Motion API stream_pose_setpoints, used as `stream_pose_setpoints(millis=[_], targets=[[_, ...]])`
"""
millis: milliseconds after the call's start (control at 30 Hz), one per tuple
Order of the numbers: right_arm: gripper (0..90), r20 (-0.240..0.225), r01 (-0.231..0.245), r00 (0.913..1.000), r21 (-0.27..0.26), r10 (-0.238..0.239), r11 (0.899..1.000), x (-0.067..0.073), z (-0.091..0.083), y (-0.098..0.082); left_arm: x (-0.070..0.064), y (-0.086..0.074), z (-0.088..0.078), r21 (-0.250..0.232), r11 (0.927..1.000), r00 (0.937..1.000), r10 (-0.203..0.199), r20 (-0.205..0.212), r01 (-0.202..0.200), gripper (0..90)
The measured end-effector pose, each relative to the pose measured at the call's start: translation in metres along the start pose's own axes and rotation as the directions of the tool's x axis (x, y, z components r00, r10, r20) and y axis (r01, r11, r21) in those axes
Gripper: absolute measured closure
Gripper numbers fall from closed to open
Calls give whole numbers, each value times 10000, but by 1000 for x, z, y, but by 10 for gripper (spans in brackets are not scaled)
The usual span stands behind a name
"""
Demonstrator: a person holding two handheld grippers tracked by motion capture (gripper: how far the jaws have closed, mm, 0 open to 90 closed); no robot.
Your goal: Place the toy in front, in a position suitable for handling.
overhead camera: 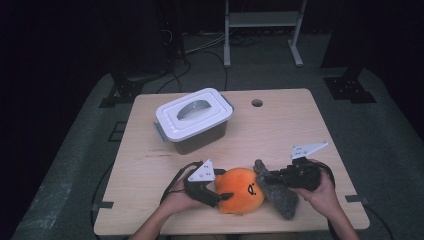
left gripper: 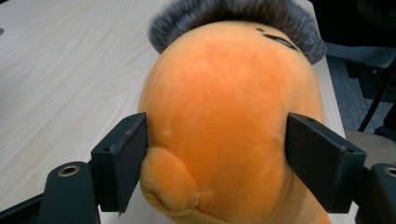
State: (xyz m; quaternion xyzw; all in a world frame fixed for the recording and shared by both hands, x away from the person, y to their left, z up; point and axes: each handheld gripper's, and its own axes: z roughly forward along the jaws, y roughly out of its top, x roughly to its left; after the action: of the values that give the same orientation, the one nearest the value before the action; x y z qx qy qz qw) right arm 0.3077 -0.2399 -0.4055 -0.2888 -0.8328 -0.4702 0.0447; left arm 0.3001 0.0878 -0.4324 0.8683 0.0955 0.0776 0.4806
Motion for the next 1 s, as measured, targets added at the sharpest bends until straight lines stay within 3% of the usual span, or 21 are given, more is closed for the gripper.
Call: stream_pose_setpoints(millis=[100, 233, 433, 567, 633, 667, 700, 833, 900, 1000], targets=[[755, -192, 409, 9990, -338, -416, 9986, 12, 1, 13, -4, 5, 3, -120, 9998, 9998, 166, -75, -167, 230], [754, -152, 765, 9970, 200, -762, 9969, 18, 14, 15, -5, 5, 3, -197, 9997, 9999, 143, -31, -144, 218], [755, -190, 472, 9987, 323, -466, 9984, 10, 14, 4, -3, 4, 5, -80, 9997, 9997, -211, 122, 212, 114], [756, -367, 357, 9987, 328, -345, 9988, 7, 13, 0, 1, 3, 10, 70, 9964, 9948, -850, 565, 847, 115], [756, -349, 344, 9988, 328, -332, 9989, 7, 13, 1, 1, 3, 9, 79, 9973, 9961, -739, 486, 736, 234], [758, -264, 378, 9990, 285, -370, 9989, 8, 12, 3, -1, 6, 5, -48, 9997, 9996, -231, 158, 231, 304], [758, -240, 377, 9990, 234, -371, 9990, 9, 11, 4, -2, 7, 4, -136, 9999, 10000, -11, -20, 10, 326], [765, 75, 498, 9987, -94, -497, 9987, 11, 7, 10, -4, 13, -3, -464, 9959, 9943, 746, -758, -782, 350], [765, -5, 524, 9986, -405, -524, 9978, 13, 6, 14, -4, 11, -3, -438, 9949, 9938, 878, -686, -909, 347], [764, 26, 748, 9972, -333, -747, 9966, 16, 13, 18, -5, 9, -2, -402, 9956, 9949, 827, -581, -851, 303]])
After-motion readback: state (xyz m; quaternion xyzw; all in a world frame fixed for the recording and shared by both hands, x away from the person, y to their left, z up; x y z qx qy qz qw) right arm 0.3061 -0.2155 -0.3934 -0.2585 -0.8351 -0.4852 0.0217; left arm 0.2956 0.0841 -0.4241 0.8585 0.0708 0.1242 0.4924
